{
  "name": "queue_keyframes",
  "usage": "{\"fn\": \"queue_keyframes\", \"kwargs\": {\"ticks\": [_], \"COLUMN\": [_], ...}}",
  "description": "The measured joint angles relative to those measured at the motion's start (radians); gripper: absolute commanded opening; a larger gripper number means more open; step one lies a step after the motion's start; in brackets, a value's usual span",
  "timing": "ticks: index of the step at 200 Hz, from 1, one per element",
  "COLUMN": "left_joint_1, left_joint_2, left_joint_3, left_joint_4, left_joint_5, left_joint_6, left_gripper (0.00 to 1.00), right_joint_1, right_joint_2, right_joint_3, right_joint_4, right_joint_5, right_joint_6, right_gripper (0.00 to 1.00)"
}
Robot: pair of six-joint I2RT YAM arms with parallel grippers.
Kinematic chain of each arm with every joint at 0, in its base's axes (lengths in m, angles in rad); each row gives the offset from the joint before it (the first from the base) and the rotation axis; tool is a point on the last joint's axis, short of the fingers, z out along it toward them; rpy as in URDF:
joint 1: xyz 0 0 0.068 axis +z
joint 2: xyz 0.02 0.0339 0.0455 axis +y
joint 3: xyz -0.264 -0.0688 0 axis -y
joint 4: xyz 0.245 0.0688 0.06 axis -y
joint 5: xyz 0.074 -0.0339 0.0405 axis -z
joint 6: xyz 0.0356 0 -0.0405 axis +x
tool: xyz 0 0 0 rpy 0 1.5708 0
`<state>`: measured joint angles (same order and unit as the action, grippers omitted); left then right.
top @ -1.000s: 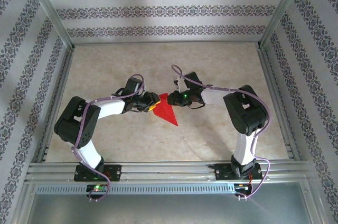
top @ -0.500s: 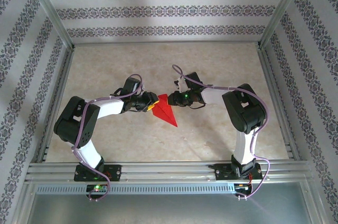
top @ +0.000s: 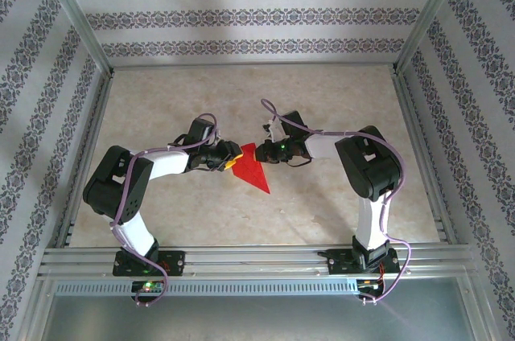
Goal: Fold a paper plane with a square sheet of paper (pick it up from the middle)
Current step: Pick up the paper from the center of the table, then turn over the paper at the center of the table.
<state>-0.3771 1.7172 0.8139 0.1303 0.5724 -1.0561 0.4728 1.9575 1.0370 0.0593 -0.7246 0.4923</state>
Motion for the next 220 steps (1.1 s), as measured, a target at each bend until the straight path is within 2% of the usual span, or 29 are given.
{"fn": "queue_keyframes", "kwargs": {"ticks": [35,81,134,154,195,220], "left_joint_1": [0.023,0.032,0.031,0.029,0.024,0.024], "left_joint_2": [-0.033,-0.147,-0.197,-0.188,-0.156,-0.156], "left_joint_3": [-0.034,-0.059,-0.106,-0.107,-0.107,-0.107], "left_joint_4": [0.022,0.134,0.387,0.484,0.638,0.673], "left_joint_5": [0.019,0.075,0.137,0.155,0.179,0.184], "left_joint_6": [0.001,0.016,-0.005,-0.035,-0.097,-0.104], "left_gripper": [0.48,0.62,0.63,0.6,0.4,0.32], "right_joint_1": [-0.012,-0.052,-0.072,-0.072,-0.074,-0.079], "right_joint_2": [-0.022,-0.155,-0.241,-0.248,-0.249,-0.249], "right_joint_3": [-0.009,-0.033,-0.06,-0.064,-0.065,-0.069], "right_joint_4": [0.055,0.162,0.346,0.396,0.472,0.51], "right_joint_5": [-0.039,-0.101,-0.16,-0.175,-0.195,-0.208], "right_joint_6": [0.018,0.119,0.322,0.387,0.483,0.526], "right_gripper": [0.04,0.04,0.04,0.04,0.04,0.04]}}
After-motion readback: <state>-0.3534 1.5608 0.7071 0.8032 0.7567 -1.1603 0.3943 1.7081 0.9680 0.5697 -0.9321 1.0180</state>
